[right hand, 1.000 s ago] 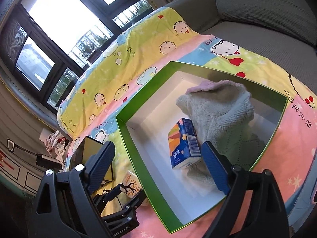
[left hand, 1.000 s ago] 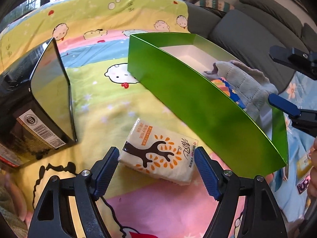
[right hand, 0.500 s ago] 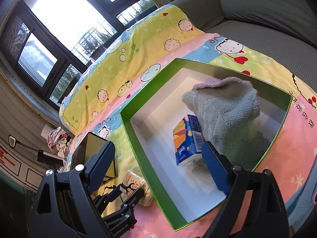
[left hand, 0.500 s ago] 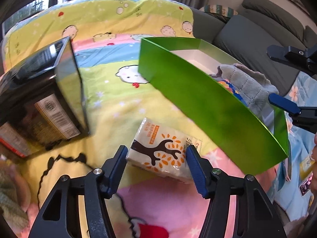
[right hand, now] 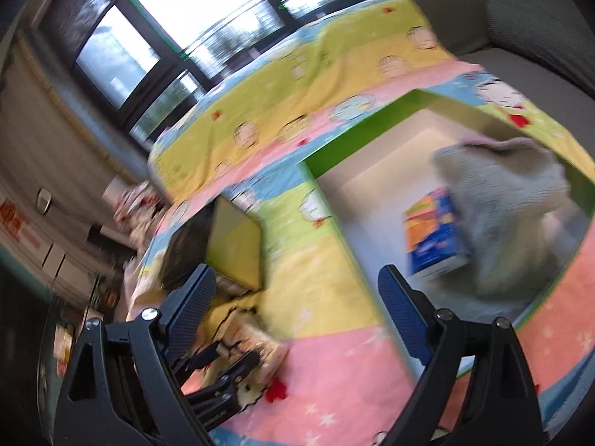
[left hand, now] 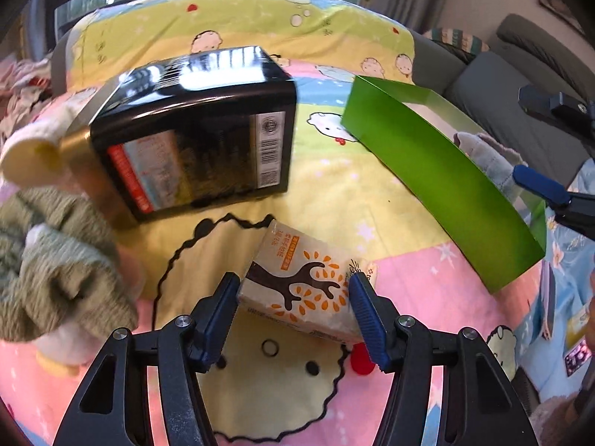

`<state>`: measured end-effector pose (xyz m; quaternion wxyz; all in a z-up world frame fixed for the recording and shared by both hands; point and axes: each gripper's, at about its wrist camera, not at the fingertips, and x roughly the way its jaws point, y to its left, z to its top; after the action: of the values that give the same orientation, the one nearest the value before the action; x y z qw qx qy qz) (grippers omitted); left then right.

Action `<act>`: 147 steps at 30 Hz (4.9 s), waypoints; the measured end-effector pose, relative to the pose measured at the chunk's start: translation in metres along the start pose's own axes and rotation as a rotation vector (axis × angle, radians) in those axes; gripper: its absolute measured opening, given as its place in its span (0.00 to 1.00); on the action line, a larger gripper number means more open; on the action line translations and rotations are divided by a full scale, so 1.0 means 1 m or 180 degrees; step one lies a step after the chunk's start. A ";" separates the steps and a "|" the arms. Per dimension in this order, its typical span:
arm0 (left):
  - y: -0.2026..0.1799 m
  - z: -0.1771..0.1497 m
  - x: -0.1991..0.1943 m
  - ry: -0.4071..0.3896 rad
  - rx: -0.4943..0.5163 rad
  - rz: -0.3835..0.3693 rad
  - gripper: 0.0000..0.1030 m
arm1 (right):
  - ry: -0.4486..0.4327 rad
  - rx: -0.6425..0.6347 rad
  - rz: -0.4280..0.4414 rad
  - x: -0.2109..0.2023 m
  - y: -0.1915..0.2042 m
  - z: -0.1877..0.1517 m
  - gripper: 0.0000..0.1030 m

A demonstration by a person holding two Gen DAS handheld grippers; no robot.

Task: Organize soft objects
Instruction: 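Move the right gripper back toward the white tree-print tissue pack, then grasp the white tree-print tissue pack with the right gripper, then carry the white tissue pack into the green box and release it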

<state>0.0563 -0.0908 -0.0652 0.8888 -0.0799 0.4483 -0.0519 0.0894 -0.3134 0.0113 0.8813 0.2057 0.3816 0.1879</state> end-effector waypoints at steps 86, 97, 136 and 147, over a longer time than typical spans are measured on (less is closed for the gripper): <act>0.046 -0.021 -0.009 0.0169 -0.1061 -0.0724 0.31 | 0.1422 -0.0554 0.0415 0.137 0.063 -0.041 0.58; 0.048 -0.017 -0.002 0.0191 -0.1117 -0.0674 0.34 | 0.1554 -0.0868 0.0195 0.164 0.072 -0.028 0.59; -0.085 0.059 -0.051 -0.0692 0.0313 -0.0460 0.26 | 0.0009 -0.0040 0.0370 -0.005 -0.001 0.013 0.48; -0.127 0.081 -0.042 -0.0696 0.0498 -0.0662 0.26 | -0.0337 0.0274 0.0323 -0.028 -0.034 0.028 0.49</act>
<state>0.0945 -0.2008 0.0391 0.9257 -0.0615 0.3327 -0.1693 0.0986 -0.3619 0.0287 0.8799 0.2721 0.3313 0.2046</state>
